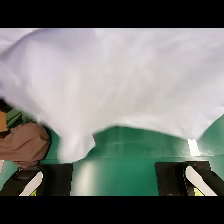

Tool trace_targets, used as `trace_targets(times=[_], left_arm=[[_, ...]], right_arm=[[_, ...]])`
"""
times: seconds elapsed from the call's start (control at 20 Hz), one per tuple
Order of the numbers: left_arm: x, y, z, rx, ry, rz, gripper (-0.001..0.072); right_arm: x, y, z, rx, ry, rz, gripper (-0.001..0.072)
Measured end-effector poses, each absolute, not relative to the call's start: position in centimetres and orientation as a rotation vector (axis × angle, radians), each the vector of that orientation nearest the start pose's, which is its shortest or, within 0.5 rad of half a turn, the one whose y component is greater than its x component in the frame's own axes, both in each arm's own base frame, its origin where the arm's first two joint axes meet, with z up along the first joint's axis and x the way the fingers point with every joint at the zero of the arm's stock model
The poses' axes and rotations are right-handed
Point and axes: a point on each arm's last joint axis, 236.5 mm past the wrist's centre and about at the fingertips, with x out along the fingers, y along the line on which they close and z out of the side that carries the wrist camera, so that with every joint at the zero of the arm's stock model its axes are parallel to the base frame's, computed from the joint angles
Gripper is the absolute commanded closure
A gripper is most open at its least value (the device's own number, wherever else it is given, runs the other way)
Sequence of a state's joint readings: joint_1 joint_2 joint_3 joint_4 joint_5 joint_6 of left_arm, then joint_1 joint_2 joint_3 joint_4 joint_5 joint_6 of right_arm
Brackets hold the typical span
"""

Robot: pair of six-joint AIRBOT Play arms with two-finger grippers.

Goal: Fold the shirts.

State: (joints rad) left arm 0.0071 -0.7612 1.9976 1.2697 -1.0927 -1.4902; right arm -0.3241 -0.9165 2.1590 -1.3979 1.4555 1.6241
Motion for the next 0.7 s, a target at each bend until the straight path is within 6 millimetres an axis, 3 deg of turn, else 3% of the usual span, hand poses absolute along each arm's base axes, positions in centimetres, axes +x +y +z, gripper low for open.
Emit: trace_targets(times=[0.1,0.2,0.3,0.4,0.55,0.7], left_arm=[[25.3,-6.2,51.5,-0.045,0.007,-0.268,0.0682],[30.3,-6.4,45.7,-0.063,0.193,-0.272,0.0681],[35.5,-6.5,38.5,-0.089,0.399,-0.271,0.0681],[40.0,-6.7,29.9,-0.126,0.612,-0.273,0.0681],[44.8,-6.7,17.7,-0.165,0.867,-0.259,0.0681],[47.8,-6.7,8.7,-0.207,1.012,-0.243,0.0681]], right_arm=[[27.4,-4.8,45.5,0.146,0.304,-0.156,0.0696],[30.2,-5.7,40.6,0.175,0.449,-0.154,0.0696],[33.4,-6.4,33.8,0.204,0.638,-0.139,0.0696],[36.0,-6.3,26.6,0.227,0.824,-0.115,0.0696],[39.6,-5.5,17.0,0.251,1.036,-0.077,0.0696],[42.7,-4.4,10.3,0.262,1.155,-0.052,0.0696]])
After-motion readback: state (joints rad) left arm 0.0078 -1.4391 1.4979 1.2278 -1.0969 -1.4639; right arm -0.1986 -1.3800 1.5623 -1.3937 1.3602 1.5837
